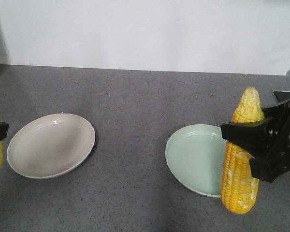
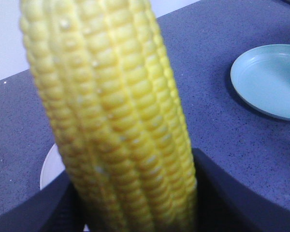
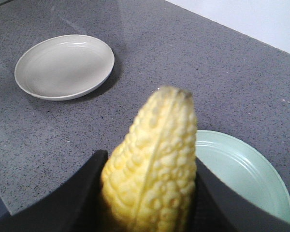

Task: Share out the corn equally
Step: 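Drive closer and align the base in front of the two plates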

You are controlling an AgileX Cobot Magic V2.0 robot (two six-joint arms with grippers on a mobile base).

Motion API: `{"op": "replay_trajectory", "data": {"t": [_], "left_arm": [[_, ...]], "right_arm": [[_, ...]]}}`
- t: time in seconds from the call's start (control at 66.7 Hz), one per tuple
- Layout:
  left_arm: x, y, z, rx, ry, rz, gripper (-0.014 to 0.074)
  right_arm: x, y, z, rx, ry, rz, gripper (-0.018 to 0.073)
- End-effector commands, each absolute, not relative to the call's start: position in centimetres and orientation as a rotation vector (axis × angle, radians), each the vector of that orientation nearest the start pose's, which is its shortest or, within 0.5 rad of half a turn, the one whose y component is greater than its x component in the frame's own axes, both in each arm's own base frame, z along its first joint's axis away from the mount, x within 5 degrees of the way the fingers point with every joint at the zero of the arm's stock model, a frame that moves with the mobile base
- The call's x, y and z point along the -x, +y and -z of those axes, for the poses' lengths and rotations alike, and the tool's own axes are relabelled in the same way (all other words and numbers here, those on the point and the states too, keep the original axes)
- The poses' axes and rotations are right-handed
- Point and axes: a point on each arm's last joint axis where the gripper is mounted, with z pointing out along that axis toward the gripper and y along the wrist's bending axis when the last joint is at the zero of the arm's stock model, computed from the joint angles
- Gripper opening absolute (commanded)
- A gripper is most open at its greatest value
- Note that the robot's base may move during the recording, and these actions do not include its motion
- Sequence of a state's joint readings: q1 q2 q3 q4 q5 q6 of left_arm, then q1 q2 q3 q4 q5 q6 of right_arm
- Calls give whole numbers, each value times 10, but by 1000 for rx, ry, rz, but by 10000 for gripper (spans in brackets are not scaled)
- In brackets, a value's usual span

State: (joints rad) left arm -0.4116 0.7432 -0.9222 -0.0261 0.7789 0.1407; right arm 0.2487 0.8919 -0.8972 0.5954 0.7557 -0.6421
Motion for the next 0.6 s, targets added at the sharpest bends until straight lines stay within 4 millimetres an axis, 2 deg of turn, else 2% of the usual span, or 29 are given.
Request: {"op": "replay_trajectory", "data": {"t": [0.0, 0.585], "left_arm": [[-122, -56, -399, -531, 1923, 216, 261], [-122, -56, -399, -531, 1923, 216, 261]], "right_arm": [[-158, 74, -381, 631, 1935, -452, 222], [-158, 74, -381, 631, 1935, -452, 222]]}}
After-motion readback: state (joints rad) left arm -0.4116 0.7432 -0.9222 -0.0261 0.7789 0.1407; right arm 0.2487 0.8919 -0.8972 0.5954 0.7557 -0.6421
